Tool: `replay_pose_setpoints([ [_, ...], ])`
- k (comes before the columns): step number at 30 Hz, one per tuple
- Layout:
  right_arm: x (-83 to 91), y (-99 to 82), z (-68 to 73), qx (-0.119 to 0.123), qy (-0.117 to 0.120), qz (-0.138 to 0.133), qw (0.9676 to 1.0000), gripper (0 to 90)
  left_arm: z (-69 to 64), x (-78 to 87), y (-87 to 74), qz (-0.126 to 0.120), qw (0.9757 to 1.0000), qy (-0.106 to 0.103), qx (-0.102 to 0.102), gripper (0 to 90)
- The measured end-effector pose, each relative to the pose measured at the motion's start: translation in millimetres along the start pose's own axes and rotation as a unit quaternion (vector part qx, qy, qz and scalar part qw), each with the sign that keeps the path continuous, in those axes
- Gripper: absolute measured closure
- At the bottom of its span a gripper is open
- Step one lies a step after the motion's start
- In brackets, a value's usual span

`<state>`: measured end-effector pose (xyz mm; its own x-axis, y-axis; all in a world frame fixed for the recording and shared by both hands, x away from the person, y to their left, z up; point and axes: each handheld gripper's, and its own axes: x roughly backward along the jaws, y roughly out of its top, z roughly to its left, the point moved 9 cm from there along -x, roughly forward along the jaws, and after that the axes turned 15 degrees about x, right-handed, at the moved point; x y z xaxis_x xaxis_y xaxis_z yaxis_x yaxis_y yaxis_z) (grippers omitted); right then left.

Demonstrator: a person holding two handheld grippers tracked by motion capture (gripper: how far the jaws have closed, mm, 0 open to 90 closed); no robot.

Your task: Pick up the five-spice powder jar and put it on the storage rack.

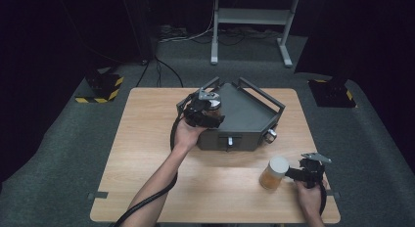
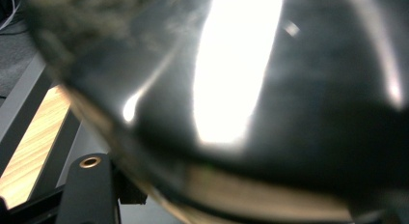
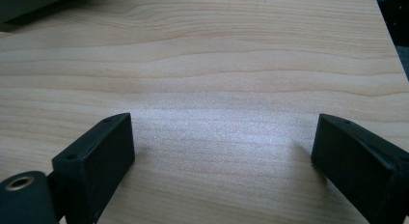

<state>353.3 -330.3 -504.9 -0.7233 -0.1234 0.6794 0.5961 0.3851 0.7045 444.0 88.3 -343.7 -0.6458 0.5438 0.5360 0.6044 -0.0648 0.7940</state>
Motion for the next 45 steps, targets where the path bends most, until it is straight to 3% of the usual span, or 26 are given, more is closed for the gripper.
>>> replay_pose_setpoints([
  [1,0.0,0.0,0.0,0.0,0.0,0.0,1.0,7.9,-0.4,-3.3,-0.2,-0.004,1.0,0.003,0.005,31.1],
  [4,0.0,0.0,0.0,0.0,0.0,0.0,1.0,8.0,2.7,-4.7,4.0,0.018,0.9997,0.009,-0.014,31.1],
  [11,0.1,-0.1,-0.1,0.001,0.001,-0.001,1.0,8.2,7.6,-15.6,5.2,0.027,0.9993,0.022,-0.013,31.0],
  [12,0.1,-0.2,-0.1,0.001,0.001,-0.001,1.0,8.2,2.8,-22.5,-1.7,-0.01,0.9992,0.017,0.035,31.1],
  [13,0.1,-0.1,-0.1,0.001,0.001,-0.001,1.0,8.2,7.9,-17.1,6.0,0.038,0.9991,0.021,-0.003,31.0],
  [15,0.1,-0.1,-0.1,0.001,0.001,-0.001,1.0,8.2,5.4,-24.5,-0.4,0.004,0.9994,0.023,0.026,31.0],
  [16,0.1,-0.1,-0.1,0.001,0.001,-0.001,1.0,8.2,11.7,-19.2,8.0,0.052,0.9978,0.03,-0.026,31.0],
  [18,0.1,-0.1,-0.1,0.001,0.001,-0.001,1.0,8.2,12.7,-22.0,7.2,0.056,0.9975,0.033,-0.026,31.0],
  [19,0.1,-0.1,0.0,0.0,0.001,-0.001,1.0,8.2,10.6,-25.8,2.9,0.039,0.9988,0.03,-0.002,31.0],
  [20,0.1,-0.1,-0.1,0.001,0.001,-0.001,1.0,8.2,13.5,-24.3,6.4,0.059,0.9973,0.035,-0.027,31.0],
  [45,0.1,-0.1,0.0,0.001,0.0,-0.001,1.0,8.3,15.9,-39.1,-1.2,0.069,0.9964,0.042,-0.028,31.0],
])
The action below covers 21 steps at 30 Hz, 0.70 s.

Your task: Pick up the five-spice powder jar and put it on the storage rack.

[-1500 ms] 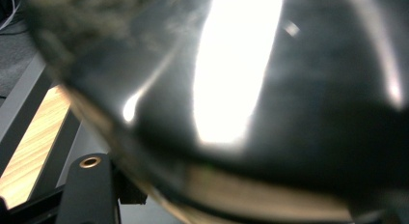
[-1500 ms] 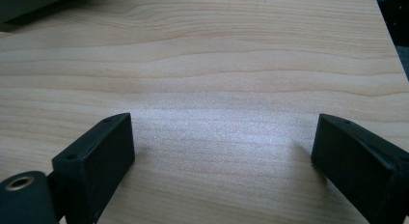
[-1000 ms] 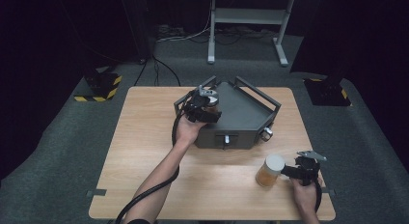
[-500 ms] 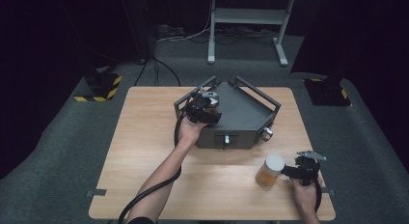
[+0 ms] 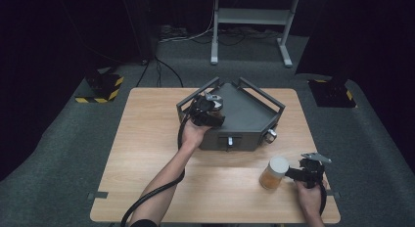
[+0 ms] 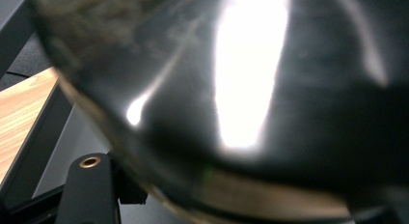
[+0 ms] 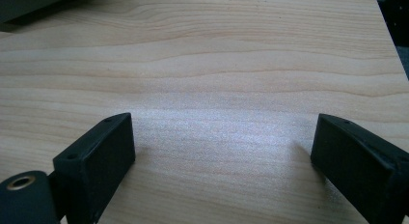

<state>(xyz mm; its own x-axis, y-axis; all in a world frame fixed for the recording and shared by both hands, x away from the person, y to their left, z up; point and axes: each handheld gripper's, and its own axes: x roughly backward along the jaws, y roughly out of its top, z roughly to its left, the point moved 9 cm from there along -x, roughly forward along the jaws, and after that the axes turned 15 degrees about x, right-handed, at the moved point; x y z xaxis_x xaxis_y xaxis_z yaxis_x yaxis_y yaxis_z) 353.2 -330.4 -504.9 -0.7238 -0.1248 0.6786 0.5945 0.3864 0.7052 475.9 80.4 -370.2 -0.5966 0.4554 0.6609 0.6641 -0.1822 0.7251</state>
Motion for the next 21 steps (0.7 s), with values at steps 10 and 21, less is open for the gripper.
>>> replay_pose_setpoints([
  [10,0.0,0.0,0.0,0.0,0.0,0.0,1.0,8.3,0.1,-0.6,-0.2,-0.002,1.0,0.0,-0.002,31.0],
  [21,0.0,0.0,0.0,0.0,0.0,0.0,1.0,8.2,-3.9,-5.1,-7.6,-0.034,0.9991,-0.004,0.025,30.9],
])
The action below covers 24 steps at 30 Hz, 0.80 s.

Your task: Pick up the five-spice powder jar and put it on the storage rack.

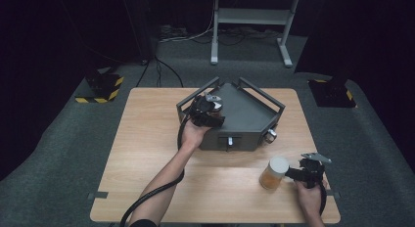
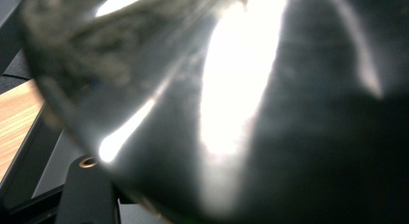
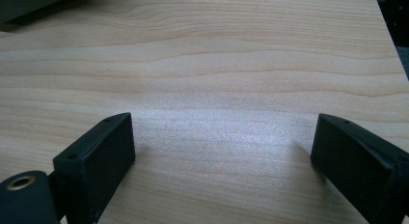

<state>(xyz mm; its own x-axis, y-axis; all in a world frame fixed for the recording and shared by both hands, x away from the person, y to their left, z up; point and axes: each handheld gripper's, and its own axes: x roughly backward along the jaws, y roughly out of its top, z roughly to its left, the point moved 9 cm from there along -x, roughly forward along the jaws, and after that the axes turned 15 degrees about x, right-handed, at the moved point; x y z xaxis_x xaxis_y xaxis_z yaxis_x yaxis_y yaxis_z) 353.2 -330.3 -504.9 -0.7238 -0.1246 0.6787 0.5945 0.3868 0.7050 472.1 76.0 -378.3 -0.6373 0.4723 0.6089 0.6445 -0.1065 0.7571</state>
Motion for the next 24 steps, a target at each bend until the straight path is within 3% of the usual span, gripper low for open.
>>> replay_pose_setpoints([
  [8,0.0,0.0,0.1,0.0,0.0,0.0,1.0,8.2,-0.8,-0.2,-0.3,0.0,1.0,0.002,-0.001,30.8],
  [9,0.0,0.0,0.1,0.0,0.0,0.0,1.0,8.2,-1.0,0.0,0.6,0.003,1.0,0.004,-0.004,30.7],
  [10,0.0,0.0,0.1,0.0,0.0,0.0,1.0,8.2,0.5,1.7,3.2,0.015,0.9996,0.008,-0.021,29.2],
  [11,0.0,0.0,0.1,0.0,0.0,0.0,1.0,8.2,-1.2,1.6,2.5,0.01,0.9998,0.007,-0.015,29.2],
  [13,0.0,0.0,0.1,0.0,0.0,0.0,1.0,8.2,-0.1,4.2,4.4,0.017,0.9995,0.009,-0.027,23.8],
  [14,0.0,0.0,0.1,0.0,0.0,0.0,1.0,8.2,-2.7,3.4,1.7,0.004,1.0,0.002,-0.001,21.1],
  [16,0.0,0.0,0.1,0.0,0.0,0.0,1.0,8.2,-2.5,5.0,1.1,0.004,1.0,0.001,0.002,17.0],
  [17,0.0,0.0,0.1,0.0,0.0,0.0,1.0,8.2,0.6,8.6,4.4,0.023,0.9995,0.005,-0.023,15.0],
  [18,0.0,0.0,0.1,0.0,0.0,0.0,1.0,8.2,0.4,9.4,3.6,0.02,0.9995,0.007,-0.023,13.4],
  [19,0.0,0.0,0.1,0.0,0.0,0.0,1.0,8.2,-3.1,7.2,-1.6,-0.003,1.0,0.002,0.009,11.6],
  [20,0.0,0.0,0.1,0.0,0.0,0.0,1.0,8.3,0.6,11.8,2.2,0.018,0.9996,0.007,-0.02,10.4],
  [21,0.0,0.0,0.1,0.0,0.0,0.0,1.0,8.2,-3.5,8.8,-3.9,-0.012,0.9997,0.0,0.019,9.6],
  [22,0.0,0.0,0.1,0.0,0.0,0.0,1.0,8.3,0.6,12.5,-0.9,0.002,0.9998,0.008,-0.015,9.0],
  [23,0.0,0.0,0.1,0.0,0.0,0.0,1.0,8.2,-2.8,11.8,-4.4,-0.013,0.9998,0.0,0.017,8.5],
  [24,0.0,0.0,0.1,0.0,0.0,0.0,1.0,8.2,-0.7,15.8,-2.0,0.005,1.0,0.002,0.001,8.1],
])
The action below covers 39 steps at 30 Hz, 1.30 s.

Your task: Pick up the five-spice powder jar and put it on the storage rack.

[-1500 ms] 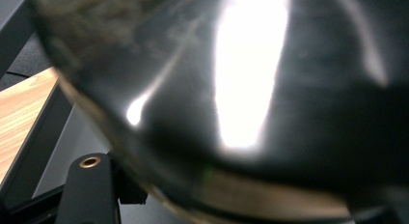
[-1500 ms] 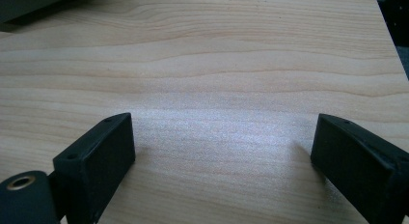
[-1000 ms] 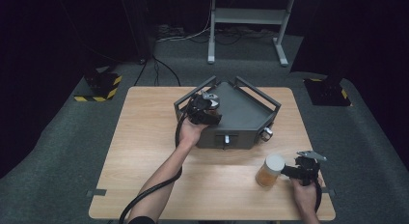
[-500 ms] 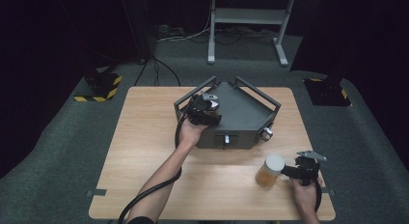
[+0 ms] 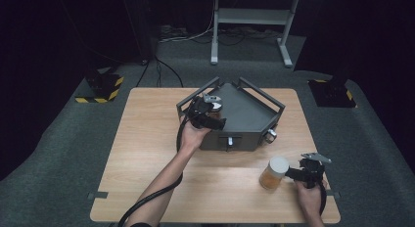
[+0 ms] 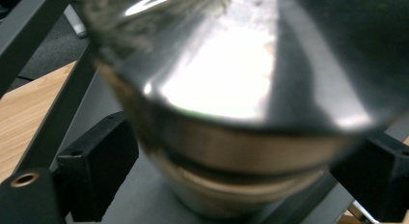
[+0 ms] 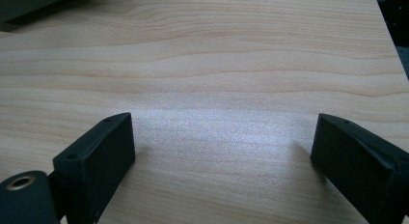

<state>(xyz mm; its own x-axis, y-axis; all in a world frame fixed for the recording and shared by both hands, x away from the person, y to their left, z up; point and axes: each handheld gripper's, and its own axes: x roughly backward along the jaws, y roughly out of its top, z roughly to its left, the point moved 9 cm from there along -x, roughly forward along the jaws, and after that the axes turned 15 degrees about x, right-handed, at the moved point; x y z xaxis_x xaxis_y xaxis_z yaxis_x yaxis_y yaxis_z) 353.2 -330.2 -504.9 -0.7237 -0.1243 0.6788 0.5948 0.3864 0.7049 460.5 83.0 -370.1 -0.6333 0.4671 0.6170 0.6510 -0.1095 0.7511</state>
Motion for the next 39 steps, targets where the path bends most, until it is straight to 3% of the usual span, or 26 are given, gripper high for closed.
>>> replay_pose_setpoints([
  [1,0.0,0.0,0.0,0.0,0.0,0.0,1.0,8.2,-2.0,-2.3,-4.3,-0.023,0.9995,-0.002,0.019,7.5],
  [6,0.0,0.0,0.0,0.0,0.0,0.0,1.0,8.2,-2.0,1.9,-10.1,-0.035,0.9986,-0.005,0.039,6.7],
  [7,0.0,0.0,0.0,0.0,0.0,0.0,1.0,8.2,5.2,9.5,-3.3,0.008,0.9998,0.005,-0.017,6.5],
  [20,0.0,0.0,0.0,0.0,0.0,0.0,1.0,8.2,8.5,29.0,-15.2,0.0,0.9998,0.004,-0.019,4.6],
  [21,0.0,0.0,0.0,0.0,0.0,0.0,1.0,8.2,-7.4,14.7,-30.4,-0.098,0.9891,-0.021,0.108,4.5],
  [22,0.0,0.1,0.0,0.001,0.0,0.0,1.0,8.2,-8.1,15.3,-32.6,-0.105,0.9871,-0.023,0.118,4.4],
  [23,-0.1,0.1,0.1,0.001,0.0,0.0,1.0,8.2,9.9,33.9,-19.7,-0.002,0.9999,0.003,-0.016,4.4],
  [39,-0.1,0.1,0.0,0.002,0.0,0.0,1.0,8.2,18.8,52.2,-48.8,-0.015,0.9998,0.015,0.0,4.5],
])
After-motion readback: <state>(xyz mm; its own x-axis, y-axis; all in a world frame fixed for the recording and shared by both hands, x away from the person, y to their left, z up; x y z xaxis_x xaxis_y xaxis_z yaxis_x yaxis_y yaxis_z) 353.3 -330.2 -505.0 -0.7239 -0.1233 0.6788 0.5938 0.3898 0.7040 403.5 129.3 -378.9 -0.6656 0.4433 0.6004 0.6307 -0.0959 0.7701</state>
